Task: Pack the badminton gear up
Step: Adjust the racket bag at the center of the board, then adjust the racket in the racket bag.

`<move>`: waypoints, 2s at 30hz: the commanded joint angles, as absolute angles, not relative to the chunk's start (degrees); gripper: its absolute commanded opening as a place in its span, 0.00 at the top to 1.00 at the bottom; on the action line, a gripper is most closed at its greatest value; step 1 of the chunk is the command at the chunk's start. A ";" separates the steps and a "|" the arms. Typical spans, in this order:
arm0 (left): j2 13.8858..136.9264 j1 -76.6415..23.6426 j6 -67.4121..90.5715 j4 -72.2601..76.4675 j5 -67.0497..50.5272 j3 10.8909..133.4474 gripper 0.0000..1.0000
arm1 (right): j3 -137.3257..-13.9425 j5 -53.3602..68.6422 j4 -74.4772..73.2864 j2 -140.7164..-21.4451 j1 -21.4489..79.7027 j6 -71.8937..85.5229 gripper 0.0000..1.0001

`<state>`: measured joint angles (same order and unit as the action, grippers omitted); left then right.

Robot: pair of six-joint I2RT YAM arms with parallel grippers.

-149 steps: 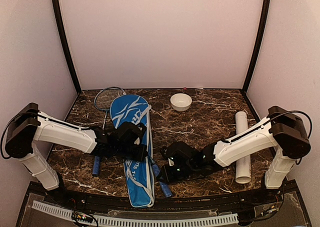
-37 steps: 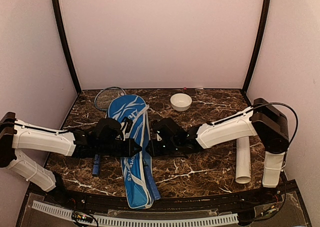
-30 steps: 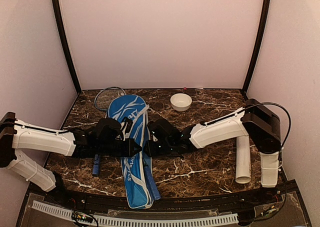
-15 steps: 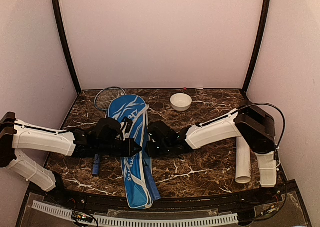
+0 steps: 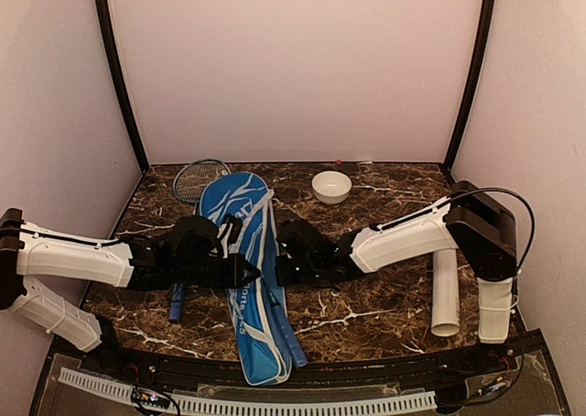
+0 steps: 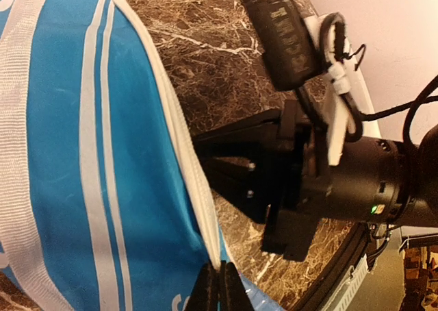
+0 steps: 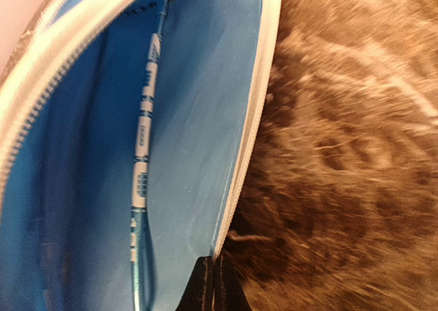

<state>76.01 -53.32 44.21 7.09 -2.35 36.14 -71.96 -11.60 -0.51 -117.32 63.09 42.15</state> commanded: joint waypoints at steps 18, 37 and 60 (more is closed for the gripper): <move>76.40 -52.59 44.47 12.74 -4.70 35.83 1.00 | -63.16 -22.12 -11.18 -91.74 63.31 41.62 1.00; 76.85 -53.09 42.85 7.98 -9.00 36.36 0.26 | -63.42 -21.02 -9.02 -94.12 64.81 42.96 1.00; 71.98 -62.88 47.27 -4.29 -14.62 36.92 0.01 | -64.42 -21.04 -8.45 -95.37 64.95 42.99 1.00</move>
